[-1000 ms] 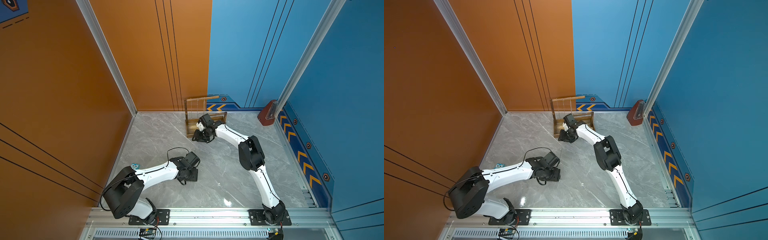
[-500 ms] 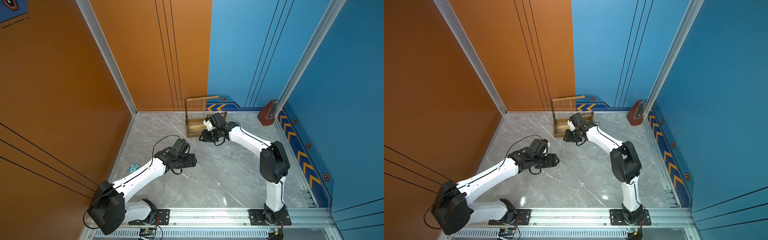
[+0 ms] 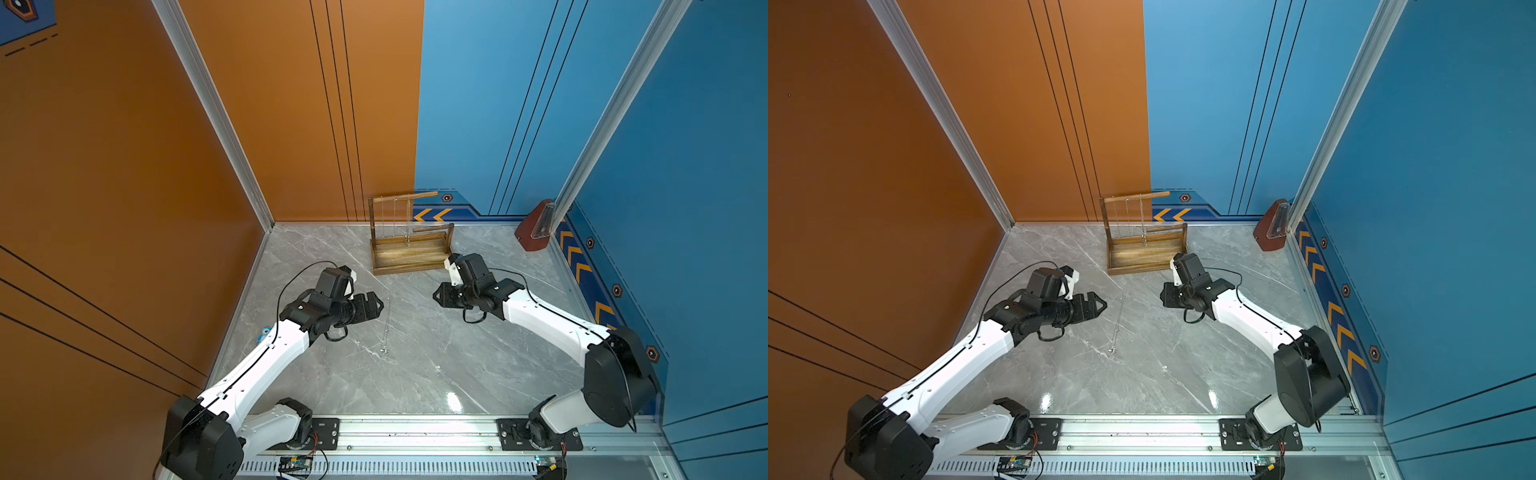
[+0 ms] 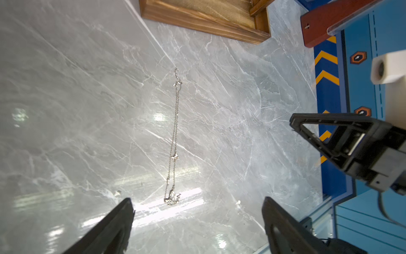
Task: Take the necklace off the jewelry display stand
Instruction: Place the necklace at the center of the board.
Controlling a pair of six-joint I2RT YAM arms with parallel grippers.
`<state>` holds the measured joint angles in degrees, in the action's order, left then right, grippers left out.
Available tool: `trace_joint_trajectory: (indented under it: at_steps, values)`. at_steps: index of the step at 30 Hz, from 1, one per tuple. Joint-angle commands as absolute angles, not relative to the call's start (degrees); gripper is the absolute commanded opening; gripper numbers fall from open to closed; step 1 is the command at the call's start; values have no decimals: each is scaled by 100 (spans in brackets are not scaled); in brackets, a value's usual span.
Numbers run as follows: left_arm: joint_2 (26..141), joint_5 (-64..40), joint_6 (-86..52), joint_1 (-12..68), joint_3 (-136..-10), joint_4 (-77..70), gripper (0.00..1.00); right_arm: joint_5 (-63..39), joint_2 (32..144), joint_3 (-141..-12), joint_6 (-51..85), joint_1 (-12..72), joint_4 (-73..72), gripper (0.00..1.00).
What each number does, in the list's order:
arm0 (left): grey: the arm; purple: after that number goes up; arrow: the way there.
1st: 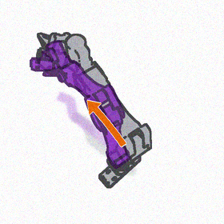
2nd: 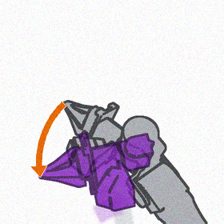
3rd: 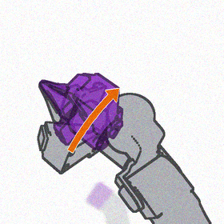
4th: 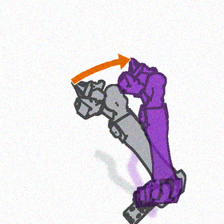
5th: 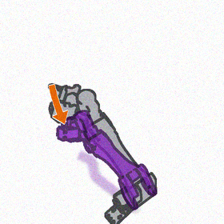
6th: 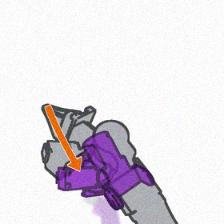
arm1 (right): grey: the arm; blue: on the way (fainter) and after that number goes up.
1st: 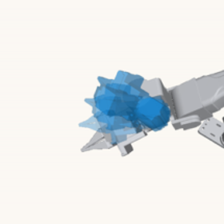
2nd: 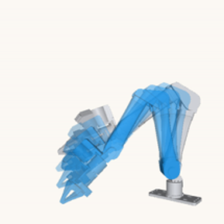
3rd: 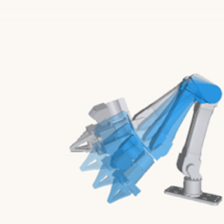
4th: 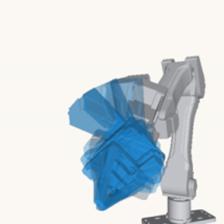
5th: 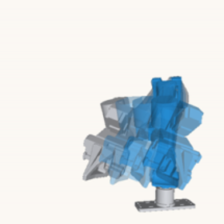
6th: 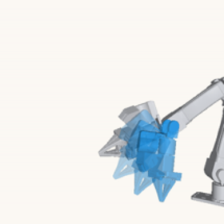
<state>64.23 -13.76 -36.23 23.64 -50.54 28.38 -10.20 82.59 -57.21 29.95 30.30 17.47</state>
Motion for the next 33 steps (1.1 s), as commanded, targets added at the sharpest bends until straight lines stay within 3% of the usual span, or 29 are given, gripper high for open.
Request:
trace_joint_trajectory:
  at_steps: [1,3,6,11,19,28,33]
  values:
    - [6276,-1575,-3163,2282,-5343,2954,98,-124,7555,-5198,3181,2797,1307,42]
    - [6316,-1626,-3015,2264,-5488,2951,98,15,7140,-4904,3229,2631,1259,51]
    - [6468,-1682,-2854,2235,-5729,2962,98,-54,6641,-4623,3214,2346,1242,57]
    - [6837,-1675,-2838,2308,-6156,2962,98,-562,6224,-4447,3202,1805,1343,58]
    - [7153,-836,-2395,2663,-6153,2948,98,-1459,5471,-3697,3426,1061,23,51]
    - [7207,-782,-2338,2795,-5941,2953,98,-1699,6039,-4567,3005,1146,100,52]
    - [7239,-822,-2377,2828,-5941,2950,98,-242,7076,-6240,2173,2077,1405,52]
